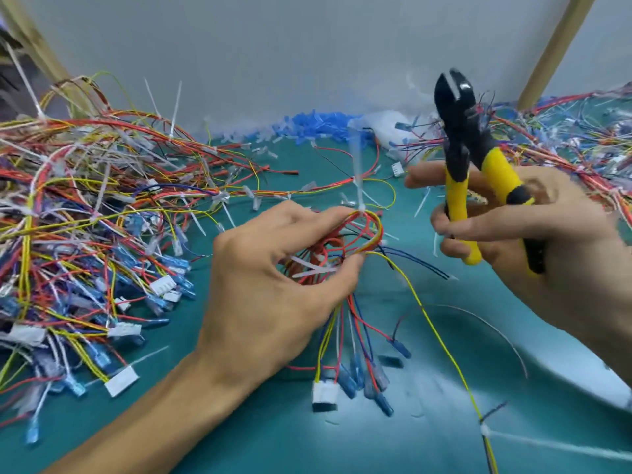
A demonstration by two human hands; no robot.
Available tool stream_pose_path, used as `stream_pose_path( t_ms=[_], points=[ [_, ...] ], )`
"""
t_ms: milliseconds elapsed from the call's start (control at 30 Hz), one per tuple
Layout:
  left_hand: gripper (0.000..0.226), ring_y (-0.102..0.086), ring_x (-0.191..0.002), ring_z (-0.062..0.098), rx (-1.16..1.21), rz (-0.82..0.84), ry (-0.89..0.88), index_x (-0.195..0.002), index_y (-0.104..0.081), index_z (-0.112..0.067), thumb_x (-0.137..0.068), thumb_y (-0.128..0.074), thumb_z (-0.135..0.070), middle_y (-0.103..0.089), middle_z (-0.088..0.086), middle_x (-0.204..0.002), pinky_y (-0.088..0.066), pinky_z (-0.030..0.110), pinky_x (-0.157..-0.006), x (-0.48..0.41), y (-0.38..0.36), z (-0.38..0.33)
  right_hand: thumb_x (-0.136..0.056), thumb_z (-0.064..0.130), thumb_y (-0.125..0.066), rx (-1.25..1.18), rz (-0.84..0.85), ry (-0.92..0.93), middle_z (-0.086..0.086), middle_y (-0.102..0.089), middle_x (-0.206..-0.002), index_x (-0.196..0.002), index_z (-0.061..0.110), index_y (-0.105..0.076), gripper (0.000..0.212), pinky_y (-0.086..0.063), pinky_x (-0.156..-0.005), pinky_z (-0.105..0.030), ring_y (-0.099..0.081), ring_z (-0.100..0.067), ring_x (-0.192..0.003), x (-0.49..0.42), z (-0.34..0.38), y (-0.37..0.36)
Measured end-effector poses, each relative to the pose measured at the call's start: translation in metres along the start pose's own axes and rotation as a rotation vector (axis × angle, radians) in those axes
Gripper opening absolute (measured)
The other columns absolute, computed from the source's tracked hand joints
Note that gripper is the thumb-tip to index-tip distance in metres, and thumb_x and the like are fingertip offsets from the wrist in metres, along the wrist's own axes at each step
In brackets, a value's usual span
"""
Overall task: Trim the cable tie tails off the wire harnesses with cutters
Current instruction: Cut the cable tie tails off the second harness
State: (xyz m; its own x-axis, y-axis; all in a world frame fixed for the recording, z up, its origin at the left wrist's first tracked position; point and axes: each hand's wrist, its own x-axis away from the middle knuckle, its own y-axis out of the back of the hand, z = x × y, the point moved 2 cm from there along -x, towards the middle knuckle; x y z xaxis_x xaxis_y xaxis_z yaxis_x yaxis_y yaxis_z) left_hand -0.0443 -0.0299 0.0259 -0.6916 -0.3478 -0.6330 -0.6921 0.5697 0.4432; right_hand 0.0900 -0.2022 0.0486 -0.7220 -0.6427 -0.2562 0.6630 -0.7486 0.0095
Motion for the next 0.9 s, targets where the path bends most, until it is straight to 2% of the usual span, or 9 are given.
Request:
stream_pose_path(
  t_ms=[100,133,200,267,367,567,700,800,900],
  points=[
    [0.041,-0.072,-0.086,0.004,0.032,-0.089,0.039,-0.119,-0.074,-0.031,-0.081,-0.085,-0.019,-0.077,-0.015,-0.098,-0.055,0.018,-0.081,-0.003,0.004,0.003,-0.068,0.008,-0.078,0.272,0.030,0.051,-0.019,-0.062,-0.076,-0.110,0.017,-0.079,0.043,-0.044,-0.060,-0.018,-0.054,-0.023,-0.068,0.003,0.006,0.015],
    [0.041,-0.072,-0.085,0.002,0.028,-0.104,0.048,-0.119,-0.075,-0.029,-0.081,-0.085,-0.020,-0.077,-0.017,-0.098,-0.055,0.016,-0.081,-0.004,0.005,0.004,-0.068,0.010,-0.083,0.369,0.011,0.071,-0.018,-0.063,-0.078,-0.110,0.019,-0.079,0.043,-0.047,-0.064,-0.020,-0.059,-0.022,-0.072,0.006,-0.003,0.015],
    [0.041,-0.071,-0.083,0.004,0.001,-0.106,0.048,-0.121,-0.076,-0.026,-0.081,-0.084,-0.020,-0.077,-0.014,-0.097,-0.055,0.017,-0.079,-0.006,0.006,0.006,-0.067,0.010,-0.093,0.496,0.031,0.093,-0.010,-0.067,-0.087,-0.108,0.024,-0.078,0.046,-0.054,-0.070,-0.034,-0.066,-0.027,-0.082,-0.001,-0.004,0.021],
    [0.042,-0.070,-0.080,0.007,-0.033,-0.084,0.037,-0.121,-0.075,-0.025,-0.081,-0.084,-0.019,-0.077,-0.009,-0.092,-0.056,0.023,-0.077,-0.006,0.006,0.006,-0.065,0.005,-0.094,0.676,0.060,0.144,-0.002,-0.068,-0.098,-0.106,0.026,-0.076,0.050,-0.055,-0.073,-0.042,-0.065,-0.028,-0.088,0.001,-0.002,0.013],
    [0.037,-0.067,-0.076,0.010,-0.046,-0.049,0.036,-0.117,-0.079,-0.020,-0.080,-0.082,-0.017,-0.073,-0.004,-0.086,-0.055,0.028,-0.076,-0.005,0.004,0.008,-0.062,-0.006,-0.090,0.853,0.098,0.288,0.004,-0.068,-0.105,-0.108,0.022,-0.076,0.056,-0.049,-0.066,-0.031,-0.064,-0.019,-0.086,0.007,-0.003,0.005],
    [0.034,-0.066,-0.077,0.019,-0.080,-0.019,-0.005,-0.115,-0.081,-0.016,-0.081,-0.082,-0.013,-0.070,-0.002,-0.084,-0.053,0.030,-0.076,-0.004,0.003,0.011,-0.070,0.006,-0.081,0.986,0.051,0.442,0.002,-0.063,-0.104,-0.116,0.017,-0.072,0.048,-0.043,-0.068,-0.020,-0.061,-0.016,-0.084,0.007,-0.007,0.008],
    [0.033,-0.065,-0.076,0.019,-0.108,-0.023,-0.029,-0.111,-0.082,-0.017,-0.079,-0.081,-0.013,-0.069,-0.004,-0.083,-0.052,0.029,-0.074,-0.004,0.003,0.009,-0.064,0.000,-0.086,1.075,0.098,0.409,0.005,-0.062,-0.104,-0.118,0.017,-0.072,0.058,-0.039,-0.073,-0.018,-0.058,-0.019,-0.081,0.009,-0.009,0.006],
    [0.031,-0.064,-0.075,0.018,-0.124,-0.015,-0.042,-0.109,-0.083,-0.016,-0.078,-0.081,-0.011,-0.069,-0.004,-0.083,-0.052,0.028,-0.073,-0.004,0.002,0.010,-0.066,0.003,-0.086,1.090,0.114,0.401,0.007,-0.062,-0.102,-0.117,0.019,-0.071,0.056,-0.040,-0.070,-0.024,-0.057,-0.021,-0.079,0.008,-0.010,0.007],
    [0.031,-0.064,-0.074,0.017,-0.110,-0.007,-0.026,-0.109,-0.083,-0.017,-0.078,-0.081,-0.012,-0.068,-0.003,-0.082,-0.051,0.027,-0.071,-0.003,0.003,0.012,-0.068,0.005,-0.082,1.043,0.135,0.402,0.006,-0.061,-0.099,-0.115,0.019,-0.071,0.049,-0.039,-0.071,-0.019,-0.058,-0.019,-0.080,0.008,-0.011,0.008]
  ],
)
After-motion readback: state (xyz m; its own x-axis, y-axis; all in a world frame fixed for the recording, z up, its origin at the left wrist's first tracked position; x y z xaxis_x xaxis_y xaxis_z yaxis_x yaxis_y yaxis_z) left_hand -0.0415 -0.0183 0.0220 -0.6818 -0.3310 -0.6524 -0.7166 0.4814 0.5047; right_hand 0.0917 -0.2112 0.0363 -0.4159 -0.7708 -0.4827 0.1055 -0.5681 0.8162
